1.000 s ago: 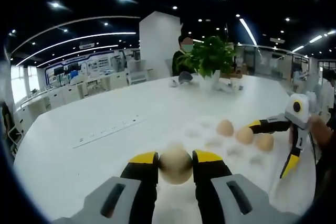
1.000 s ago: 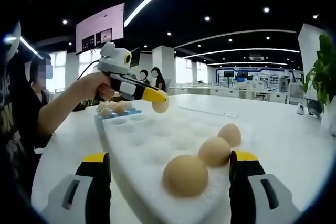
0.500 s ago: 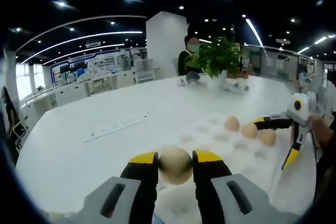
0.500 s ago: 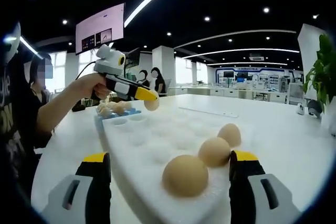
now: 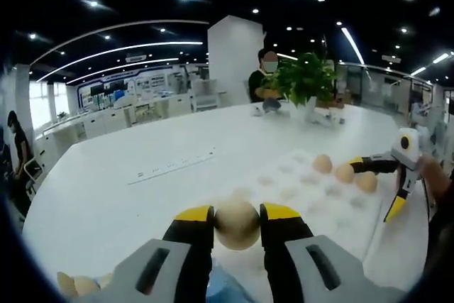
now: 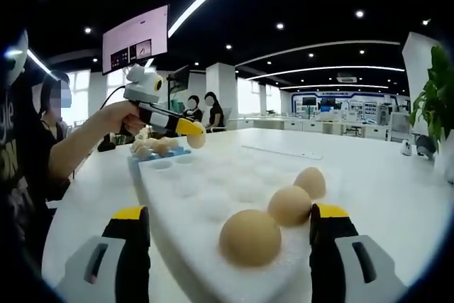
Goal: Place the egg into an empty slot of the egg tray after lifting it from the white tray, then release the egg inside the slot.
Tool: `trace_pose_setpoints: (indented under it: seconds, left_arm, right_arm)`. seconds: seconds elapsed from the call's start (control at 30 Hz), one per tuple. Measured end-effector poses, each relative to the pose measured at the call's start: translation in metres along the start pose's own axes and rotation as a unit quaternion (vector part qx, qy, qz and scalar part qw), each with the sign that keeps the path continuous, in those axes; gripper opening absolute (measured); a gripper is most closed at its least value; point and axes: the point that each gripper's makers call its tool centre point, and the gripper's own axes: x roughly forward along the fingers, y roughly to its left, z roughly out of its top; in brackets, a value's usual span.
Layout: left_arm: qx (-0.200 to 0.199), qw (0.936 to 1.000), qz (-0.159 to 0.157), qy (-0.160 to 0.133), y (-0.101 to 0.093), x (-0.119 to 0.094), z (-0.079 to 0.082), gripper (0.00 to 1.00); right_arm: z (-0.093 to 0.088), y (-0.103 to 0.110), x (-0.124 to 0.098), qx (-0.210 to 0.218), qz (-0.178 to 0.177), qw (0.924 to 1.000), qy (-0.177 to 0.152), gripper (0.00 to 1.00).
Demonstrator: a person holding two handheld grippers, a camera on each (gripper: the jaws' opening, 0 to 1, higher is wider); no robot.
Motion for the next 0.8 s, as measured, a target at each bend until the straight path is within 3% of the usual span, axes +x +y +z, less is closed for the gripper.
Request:
trace_pose_setpoints:
  seconds: [0.17,0.8]
  left_arm:
    - [-0.005,1.0,0.008,-0.001,0.026,-0.004,-0.001,0.25]
    - [-0.021,0.9991,0.036,0.005,0.024,-0.028,-0.018,0.25]
  right_arm:
    - [0.0,0.0,0.0,-0.001,0.0,1.0,0.0,0.97]
    - [0.0,0.002,0.0,-0.003,-0.001,1.0,0.004,0.98]
